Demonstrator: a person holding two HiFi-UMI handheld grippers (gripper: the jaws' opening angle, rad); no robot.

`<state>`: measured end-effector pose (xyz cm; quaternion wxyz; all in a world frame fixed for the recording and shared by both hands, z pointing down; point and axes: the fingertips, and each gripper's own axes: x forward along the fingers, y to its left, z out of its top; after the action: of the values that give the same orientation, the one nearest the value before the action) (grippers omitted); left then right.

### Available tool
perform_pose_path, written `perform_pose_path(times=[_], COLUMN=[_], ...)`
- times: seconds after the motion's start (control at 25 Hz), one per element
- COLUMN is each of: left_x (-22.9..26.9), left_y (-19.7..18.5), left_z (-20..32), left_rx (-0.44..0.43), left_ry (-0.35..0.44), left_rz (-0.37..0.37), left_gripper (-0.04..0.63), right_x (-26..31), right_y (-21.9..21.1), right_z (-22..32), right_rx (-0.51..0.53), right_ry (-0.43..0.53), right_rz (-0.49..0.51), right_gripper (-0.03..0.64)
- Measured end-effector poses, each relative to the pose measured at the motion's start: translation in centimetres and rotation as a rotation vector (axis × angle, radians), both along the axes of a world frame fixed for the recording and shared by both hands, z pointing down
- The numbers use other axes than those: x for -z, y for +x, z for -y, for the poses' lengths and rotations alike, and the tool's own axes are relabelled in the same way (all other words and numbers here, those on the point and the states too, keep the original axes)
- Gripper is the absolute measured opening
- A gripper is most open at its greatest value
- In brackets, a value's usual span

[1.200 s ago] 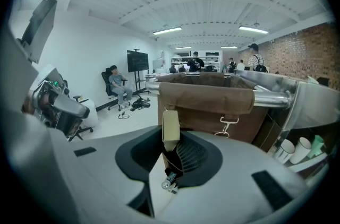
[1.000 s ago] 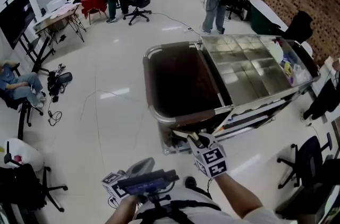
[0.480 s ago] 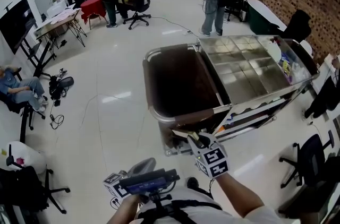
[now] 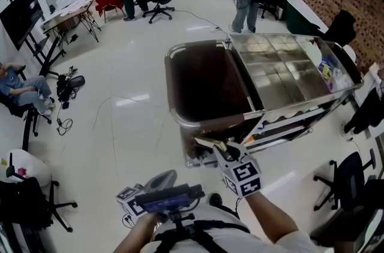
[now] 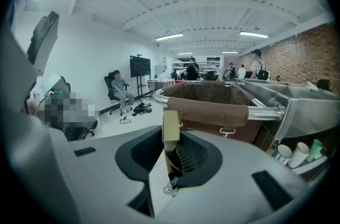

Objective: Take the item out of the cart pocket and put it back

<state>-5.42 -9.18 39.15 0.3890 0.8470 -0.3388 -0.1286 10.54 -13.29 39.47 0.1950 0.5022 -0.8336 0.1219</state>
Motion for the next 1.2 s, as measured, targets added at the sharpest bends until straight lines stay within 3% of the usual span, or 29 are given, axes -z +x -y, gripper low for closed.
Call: perform_pose_path(times=[1.2], left_x=[0.1], left_y=[0.4], left_z=[-1.1], left_rx=[-0.04], left_ry=[0.006], left_rz=[0.011], left_gripper=[-0.006], right_x=[1.5], right_y=[-0.3], right_z=[-1.2], right_rx=[0.012], right_ry=[0.026], right_rz=[0.002], right_gripper=[0.077])
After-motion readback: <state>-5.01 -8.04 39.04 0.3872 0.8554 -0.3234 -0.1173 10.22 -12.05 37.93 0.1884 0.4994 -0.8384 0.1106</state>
